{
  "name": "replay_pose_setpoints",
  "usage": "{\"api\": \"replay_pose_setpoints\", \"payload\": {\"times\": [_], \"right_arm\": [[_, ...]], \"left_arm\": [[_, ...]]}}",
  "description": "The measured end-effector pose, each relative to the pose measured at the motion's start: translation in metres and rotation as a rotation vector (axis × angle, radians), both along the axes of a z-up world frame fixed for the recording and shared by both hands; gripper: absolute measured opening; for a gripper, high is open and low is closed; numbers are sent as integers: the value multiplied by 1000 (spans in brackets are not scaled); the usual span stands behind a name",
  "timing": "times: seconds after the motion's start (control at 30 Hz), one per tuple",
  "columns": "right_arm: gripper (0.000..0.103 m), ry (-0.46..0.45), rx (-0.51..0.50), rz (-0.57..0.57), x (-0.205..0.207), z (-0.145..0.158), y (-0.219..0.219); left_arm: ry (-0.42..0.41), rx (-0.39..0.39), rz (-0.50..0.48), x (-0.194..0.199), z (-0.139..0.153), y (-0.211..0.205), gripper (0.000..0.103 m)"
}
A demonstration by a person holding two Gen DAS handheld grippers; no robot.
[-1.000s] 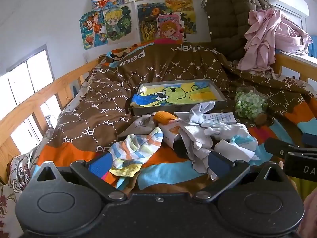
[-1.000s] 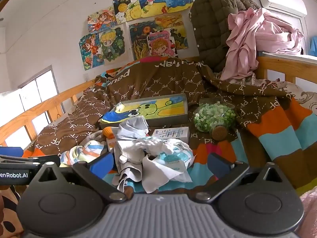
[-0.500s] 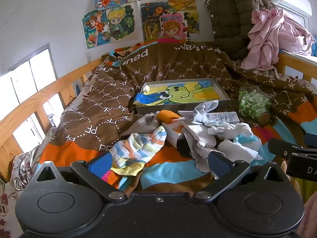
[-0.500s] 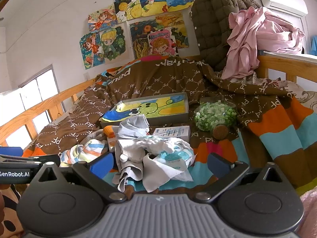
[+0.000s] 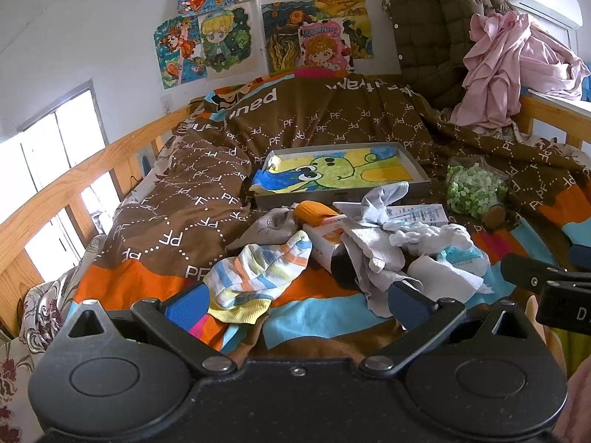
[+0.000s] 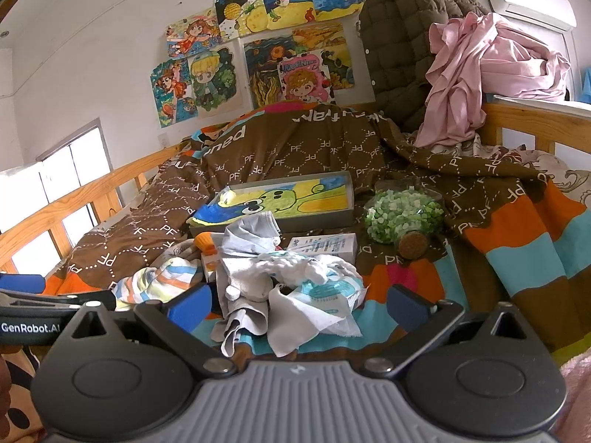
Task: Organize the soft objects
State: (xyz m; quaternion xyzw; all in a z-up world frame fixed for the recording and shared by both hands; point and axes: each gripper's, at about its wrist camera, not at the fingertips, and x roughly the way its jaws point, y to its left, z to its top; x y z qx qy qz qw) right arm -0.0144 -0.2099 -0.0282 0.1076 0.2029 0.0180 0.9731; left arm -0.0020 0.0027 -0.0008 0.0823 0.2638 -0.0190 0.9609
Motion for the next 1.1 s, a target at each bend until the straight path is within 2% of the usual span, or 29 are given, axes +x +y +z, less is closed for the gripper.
{"api": "replay_pose_setpoints", "payload": {"times": [1.1], "right_arm": [[103, 3, 0, 2, 0, 0, 0]], "left_arm": [[2, 5, 1, 1, -1, 1, 102]]}}
